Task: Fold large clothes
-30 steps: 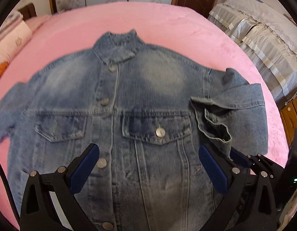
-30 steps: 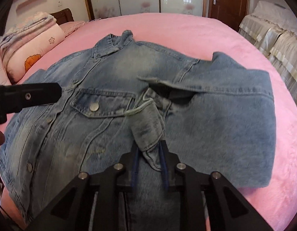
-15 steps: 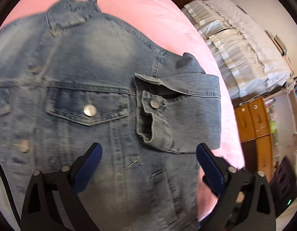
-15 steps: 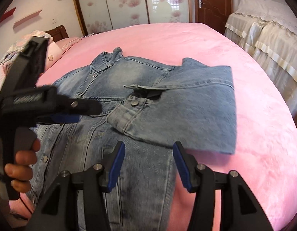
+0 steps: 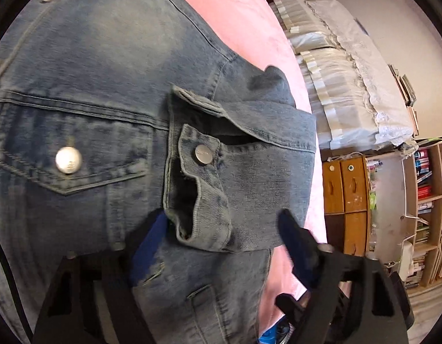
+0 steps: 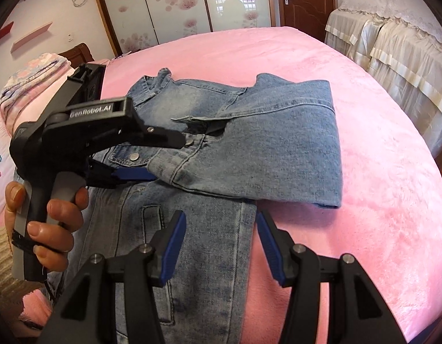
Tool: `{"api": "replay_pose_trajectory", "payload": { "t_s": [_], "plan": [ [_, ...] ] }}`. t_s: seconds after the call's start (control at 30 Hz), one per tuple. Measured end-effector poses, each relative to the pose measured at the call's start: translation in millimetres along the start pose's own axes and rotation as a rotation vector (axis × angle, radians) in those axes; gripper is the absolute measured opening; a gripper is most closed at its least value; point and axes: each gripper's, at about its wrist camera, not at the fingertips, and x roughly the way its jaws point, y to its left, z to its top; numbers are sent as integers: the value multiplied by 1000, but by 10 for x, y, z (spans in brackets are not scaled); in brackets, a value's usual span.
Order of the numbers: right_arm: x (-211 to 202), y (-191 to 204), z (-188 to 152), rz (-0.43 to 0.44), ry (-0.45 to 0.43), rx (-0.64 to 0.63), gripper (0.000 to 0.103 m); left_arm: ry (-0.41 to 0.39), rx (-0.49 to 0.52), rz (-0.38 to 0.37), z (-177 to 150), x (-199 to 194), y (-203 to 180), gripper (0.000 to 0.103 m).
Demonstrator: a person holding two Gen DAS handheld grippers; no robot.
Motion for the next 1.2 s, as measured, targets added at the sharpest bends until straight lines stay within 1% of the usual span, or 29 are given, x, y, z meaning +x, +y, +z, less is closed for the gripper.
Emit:
{"api": "replay_pose_trajectory", "payload": {
  "t_s": [0.07,0.1,0.13,0.17,0.2,0.23,0.3,0.33,0.37,0.43,0.47,0.6,0.7,0.73,0.77,0.9,0.97,1.0,1.07,1.2],
  "plan": [
    [20,-20,-15,-6,6,3,52,5,5,41,20,85,-37,53],
    [25,-29,-22,-9,8,5,52,8,3,54,38,98,-53,33],
    [33,-46,-31,-14,12,9,52,22,-4,56,51,132,-72,28],
    [44,-64,-39,-18,16,15,52,35,-14,60,66,164,-94,27],
    [56,-85,-47,-21,20,21,52,27,-11,76,77,158,-124,22],
    [64,-95,-53,-24,22,26,52,18,6,108,92,149,-194,20],
    [89,-141,-64,-34,32,41,52,-9,59,170,118,90,-381,18],
    [108,-171,-69,-32,37,52,52,-33,87,191,139,26,-493,13],
    [129,-202,-71,-28,43,64,52,-78,130,207,183,-84,-650,5],
    [174,-243,-61,-30,52,79,52,-148,185,218,263,-291,-881,6],
    [194,-262,-56,-31,54,84,52,-201,222,232,332,-441,-1037,6],
    [307,-351,35,-26,55,131,52,-364,318,288,510,-981,-1407,6],
    [392,-403,162,-24,40,162,52,-451,363,340,662,-1302,-1607,6],
    [412,-417,193,-25,37,168,52,-482,375,359,712,-1415,-1643,6],
    [455,-425,264,-25,30,175,52,-506,383,375,729,-1591,-1619,6],
    [601,-385,457,-29,26,173,52,-622,395,453,886,-2043,-1552,6],
    [666,-329,529,-32,28,155,52,-647,379,488,977,-2188,-1431,6],
    [710,-288,563,-37,33,137,52,-647,361,506,1032,-2250,-1345,6],
    [793,-224,595,-53,42,101,52,-628,315,533,1153,-2279,-1100,6],
    [927,-164,650,-87,61,58,52,-589,233,565,1282,-2239,-562,5]
  ]
}}
